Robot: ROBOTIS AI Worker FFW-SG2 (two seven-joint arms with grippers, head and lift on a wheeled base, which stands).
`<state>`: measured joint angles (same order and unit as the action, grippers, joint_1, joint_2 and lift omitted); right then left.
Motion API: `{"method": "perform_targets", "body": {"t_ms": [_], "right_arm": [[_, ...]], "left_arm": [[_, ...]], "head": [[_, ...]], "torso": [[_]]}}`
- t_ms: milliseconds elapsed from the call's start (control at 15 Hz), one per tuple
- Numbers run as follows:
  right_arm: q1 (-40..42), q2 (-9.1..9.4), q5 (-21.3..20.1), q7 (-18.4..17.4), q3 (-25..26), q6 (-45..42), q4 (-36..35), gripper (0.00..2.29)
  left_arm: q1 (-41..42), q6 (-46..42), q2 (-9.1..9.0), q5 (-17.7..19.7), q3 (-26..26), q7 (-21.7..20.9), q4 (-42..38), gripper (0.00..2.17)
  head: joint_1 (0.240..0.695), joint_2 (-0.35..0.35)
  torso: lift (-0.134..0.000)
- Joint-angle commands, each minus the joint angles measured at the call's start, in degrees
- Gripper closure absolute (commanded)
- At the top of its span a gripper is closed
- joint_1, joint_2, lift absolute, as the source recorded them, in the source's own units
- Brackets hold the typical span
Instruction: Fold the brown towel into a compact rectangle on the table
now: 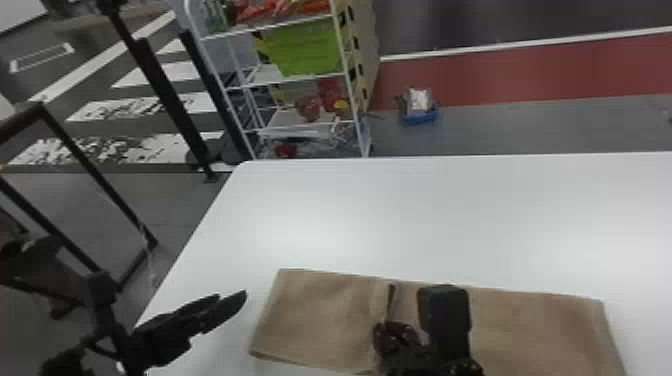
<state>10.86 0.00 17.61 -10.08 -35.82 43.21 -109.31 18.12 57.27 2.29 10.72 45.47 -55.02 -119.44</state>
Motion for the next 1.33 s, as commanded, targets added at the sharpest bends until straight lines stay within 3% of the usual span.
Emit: {"method": "perform_targets", "body": {"t_ms": [0, 133, 533, 800, 1267], "right_arm": [[0.0, 0.05, 0.1, 0.2, -0.2, -0.2, 0.0, 1.3], [0.4, 0.05, 0.1, 0.6, -0.3, 0.0, -1.0, 1.48], [3.6, 0.05, 1.8, 4.1, -0.2, 2.6, -11.1, 1.48], [5.8, 0.05, 2.7, 4.1, 0.5, 5.6, -17.8, 1.48], [12.4, -5.27, 7.8, 4.2, 8.2, 9.7, -31.4, 1.48]], "left_arm": [[0.1, 0.0, 0.0, 0.0, 0.2, 0.0, 0.0, 0.04], [0.3, 0.0, 0.0, 0.0, 0.3, 0.0, -0.1, 0.04], [0.3, 0.0, -0.18, 0.0, 0.4, 0.4, -0.1, 0.04], [0.3, 0.0, -0.35, -0.1, 0.4, 0.9, -0.4, 0.04], [0.3, 0.4, -0.88, -1.4, -0.6, 1.3, -1.2, 0.04]], "head": [[0.695, 0.35], [0.695, 0.35], [0.695, 0.35], [0.695, 0.35], [0.695, 0.35]], "torso": [[-0.124], [-0.124], [-0.124], [-0.124], [-0.124]]}}
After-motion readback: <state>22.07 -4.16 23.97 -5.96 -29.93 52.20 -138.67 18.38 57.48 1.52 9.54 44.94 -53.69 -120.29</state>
